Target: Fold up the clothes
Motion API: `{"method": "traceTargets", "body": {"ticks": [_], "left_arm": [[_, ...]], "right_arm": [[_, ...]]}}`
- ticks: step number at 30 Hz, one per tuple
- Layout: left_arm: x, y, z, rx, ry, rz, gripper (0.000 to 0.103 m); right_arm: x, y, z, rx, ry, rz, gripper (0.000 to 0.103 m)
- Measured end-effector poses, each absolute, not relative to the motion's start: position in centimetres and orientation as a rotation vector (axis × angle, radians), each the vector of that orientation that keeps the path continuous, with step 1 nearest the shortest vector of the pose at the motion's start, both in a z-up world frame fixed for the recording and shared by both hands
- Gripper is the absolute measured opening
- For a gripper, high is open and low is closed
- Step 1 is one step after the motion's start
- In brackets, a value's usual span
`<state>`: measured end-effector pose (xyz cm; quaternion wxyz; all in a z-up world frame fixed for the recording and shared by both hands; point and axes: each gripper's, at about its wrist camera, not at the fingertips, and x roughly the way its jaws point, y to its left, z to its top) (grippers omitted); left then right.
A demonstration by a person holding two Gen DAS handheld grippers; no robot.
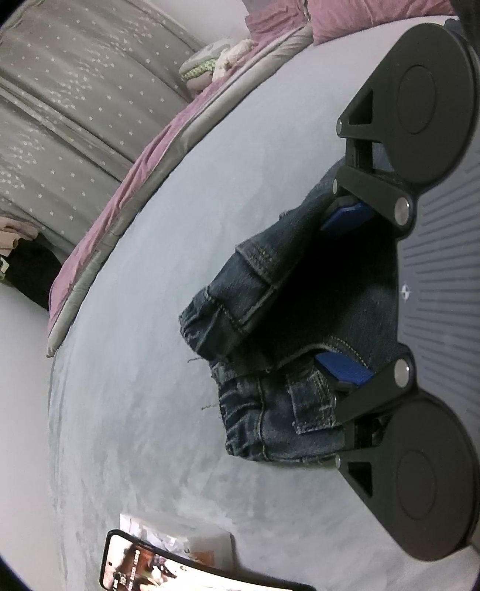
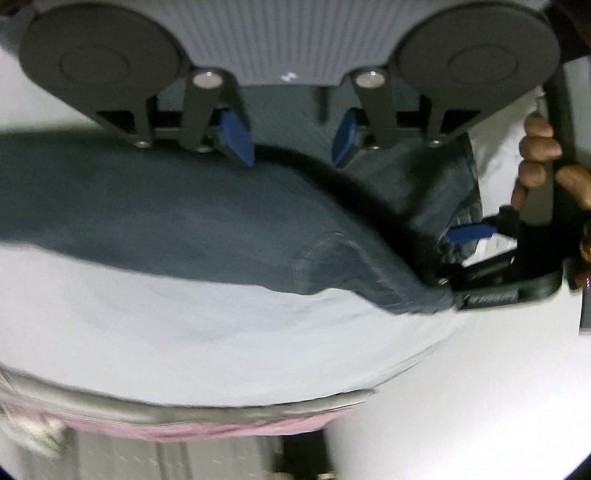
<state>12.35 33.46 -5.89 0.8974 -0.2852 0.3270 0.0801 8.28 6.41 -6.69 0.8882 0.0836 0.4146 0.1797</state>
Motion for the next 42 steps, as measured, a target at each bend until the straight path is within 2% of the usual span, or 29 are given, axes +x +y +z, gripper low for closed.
{"method": "traceTargets", "body": {"ticks": [5,19,27,33,37,42], "left_arm": [[12.0,33.4,-5.8,-0.607,0.658,0.144,0.069],[10.1,32.2,-6.0,-0.660,0.597,0.027,0.070],[11.1,32.0,-7.7,-0.675,0.625,0.067,0.069],[11.4,31.7,-8.3,-0.680,0.572,0.088,0.069],[11.5,31.9,-8.6,-0.711,0.541,0.112,0.062],[11.5,32.5,-8.9,-0.760,0.519,0.124,0.049]], "right_arm": [[7.2,0.4,-6.9,0.419,0.869,0.322,0.059],[8.9,-7.8,-11.5,0.898,0.866,0.216,0.059],[9.0,-8.4,-13.0,0.946,0.836,0.197,0.059],[9.2,-7.2,-13.0,0.850,0.802,0.197,0.060],[9.3,-7.1,-12.7,0.827,0.752,0.198,0.056],[9.0,-9.4,-14.0,0.977,0.690,0.163,0.048]]}}
